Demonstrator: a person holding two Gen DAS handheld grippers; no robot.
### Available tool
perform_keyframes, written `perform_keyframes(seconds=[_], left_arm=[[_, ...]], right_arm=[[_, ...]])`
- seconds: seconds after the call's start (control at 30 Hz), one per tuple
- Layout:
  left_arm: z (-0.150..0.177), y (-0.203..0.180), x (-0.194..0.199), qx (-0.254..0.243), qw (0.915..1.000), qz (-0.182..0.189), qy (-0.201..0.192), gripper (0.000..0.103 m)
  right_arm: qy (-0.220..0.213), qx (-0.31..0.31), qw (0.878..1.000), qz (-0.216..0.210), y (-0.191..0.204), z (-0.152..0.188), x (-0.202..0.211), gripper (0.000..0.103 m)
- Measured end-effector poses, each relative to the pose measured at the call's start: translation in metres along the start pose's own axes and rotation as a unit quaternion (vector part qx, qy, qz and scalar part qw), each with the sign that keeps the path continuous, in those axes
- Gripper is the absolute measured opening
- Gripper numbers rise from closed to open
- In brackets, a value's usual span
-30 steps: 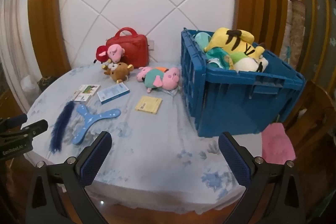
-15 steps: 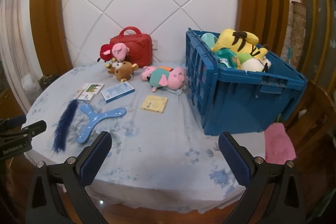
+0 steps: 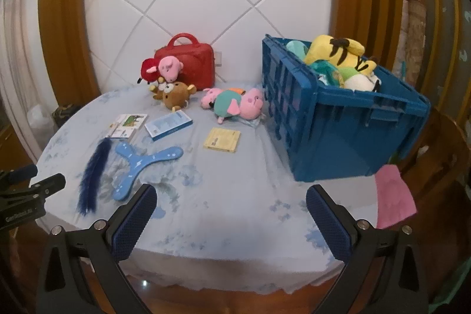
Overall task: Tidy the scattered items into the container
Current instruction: 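Move both tools toward the feather duster and blue boomerang on the table, then grasp the dark blue feather duster with the left tool while the right tool grasps the blue boomerang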
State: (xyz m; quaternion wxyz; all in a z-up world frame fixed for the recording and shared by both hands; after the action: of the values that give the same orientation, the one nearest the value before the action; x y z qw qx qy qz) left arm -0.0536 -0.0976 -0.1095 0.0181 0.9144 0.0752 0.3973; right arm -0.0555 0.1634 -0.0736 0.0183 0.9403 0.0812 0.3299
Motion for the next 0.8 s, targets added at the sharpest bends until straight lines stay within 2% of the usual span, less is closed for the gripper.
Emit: perform_keyframes(seconds=[0.17, 0.33, 0.47, 0.63, 0.8], left_arm=[[0.004, 0.025, -0.029, 0.019, 0.9995, -0.007, 0.022, 0.082], [-0.001, 0.055, -0.062, 0.049, 0.9981, -0.02, 0.033, 0.082], [-0.01, 0.086, -0.099, 0.071, 0.9955, -0.037, 0.05, 0.082], [-0.036, 0.124, -0.157, 0.061, 0.9919, -0.081, 0.077, 0.082], [-0.057, 0.149, -0.199, 0.076, 0.9865, -0.105, 0.1, 0.082]], right_arm=[[0.018, -0.001, 1.0, -0.005, 0.008, 0.007, -0.021, 0.103], [0.018, -0.008, 1.0, -0.022, 0.014, -0.004, -0.056, 0.103], [0.038, 0.001, 0.999, -0.038, 0.023, -0.015, -0.111, 0.103], [0.092, 0.012, 0.993, -0.069, 0.038, -0.029, -0.198, 0.103], [0.119, 0.028, 0.987, -0.105, 0.063, -0.054, -0.269, 0.103]])
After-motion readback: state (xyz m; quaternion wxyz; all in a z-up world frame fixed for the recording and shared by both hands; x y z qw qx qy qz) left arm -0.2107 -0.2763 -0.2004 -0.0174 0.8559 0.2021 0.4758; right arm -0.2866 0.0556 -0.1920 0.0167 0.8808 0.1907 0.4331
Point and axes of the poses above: each gripper's, at about its wrist camera, not at the fingertips, and x roughly against the way its jaws point, y to its left, z to its underside, the point moved 10 cm from there along -x, roughly the way its jaws point, and after that the axes turned 10 degrees about -z, right-handed, at the moved point
